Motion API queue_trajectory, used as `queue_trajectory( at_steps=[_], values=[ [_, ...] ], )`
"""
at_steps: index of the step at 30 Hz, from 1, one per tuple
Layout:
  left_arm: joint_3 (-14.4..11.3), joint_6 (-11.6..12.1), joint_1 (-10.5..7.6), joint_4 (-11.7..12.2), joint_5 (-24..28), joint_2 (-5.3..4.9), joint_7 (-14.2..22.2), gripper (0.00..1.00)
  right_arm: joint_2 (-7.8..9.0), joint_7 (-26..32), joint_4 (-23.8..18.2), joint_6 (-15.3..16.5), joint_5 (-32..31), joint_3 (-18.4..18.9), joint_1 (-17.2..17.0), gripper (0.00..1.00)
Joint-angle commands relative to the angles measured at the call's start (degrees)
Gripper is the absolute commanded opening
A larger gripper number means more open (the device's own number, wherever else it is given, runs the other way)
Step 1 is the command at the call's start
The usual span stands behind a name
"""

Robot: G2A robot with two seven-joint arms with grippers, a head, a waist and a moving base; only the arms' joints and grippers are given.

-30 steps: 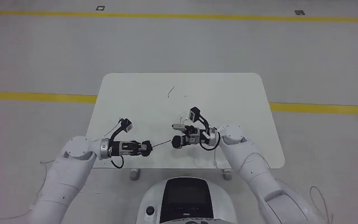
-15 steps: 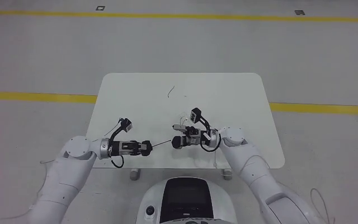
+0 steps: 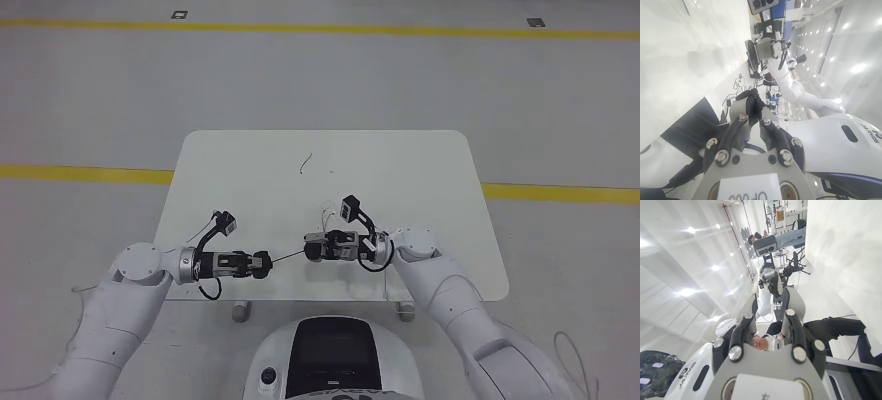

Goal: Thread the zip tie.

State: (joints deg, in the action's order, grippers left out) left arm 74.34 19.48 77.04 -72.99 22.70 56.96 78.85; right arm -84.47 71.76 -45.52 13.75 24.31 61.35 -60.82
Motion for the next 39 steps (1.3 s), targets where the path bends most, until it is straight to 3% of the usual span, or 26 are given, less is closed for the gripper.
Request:
queue_trajectory(
  at_steps=[1,4,11,14,21,32,39],
  values=[
    [0.0,0.0,0.0,0.0,0.0,0.0,0.0,0.0,-0.04,0.0,0.5,0.2,0.2,-0.3,0.2,0.27],
    [0.0,0.0,0.0,0.0,0.0,0.0,0.0,0.0,-0.1,0.0,1.0,0.4,0.2,-1.0,0.6,0.27],
    [0.0,0.0,0.0,0.0,0.0,0.0,0.0,0.0,-0.12,0.9,1.7,1.7,-0.2,-2.3,1.0,0.15],
    [0.0,0.0,0.0,0.0,0.0,0.0,0.0,0.0,-0.05,1.4,1.8,2.1,-0.4,-2.8,1.1,0.19],
    [0.0,0.0,0.0,0.0,0.0,0.0,0.0,0.0,0.07,2.1,1.7,3.0,-0.3,-3.6,1.3,0.18],
    [0.0,0.0,0.0,0.0,0.0,0.0,0.0,0.0,0.29,1.7,1.9,3.7,0.4,-4.4,1.4,0.1],
    [0.0,0.0,0.0,0.0,0.0,0.0,0.0,0.0,0.51,1.5,1.8,3.9,0.9,-4.6,1.4,0.1]
  ],
)
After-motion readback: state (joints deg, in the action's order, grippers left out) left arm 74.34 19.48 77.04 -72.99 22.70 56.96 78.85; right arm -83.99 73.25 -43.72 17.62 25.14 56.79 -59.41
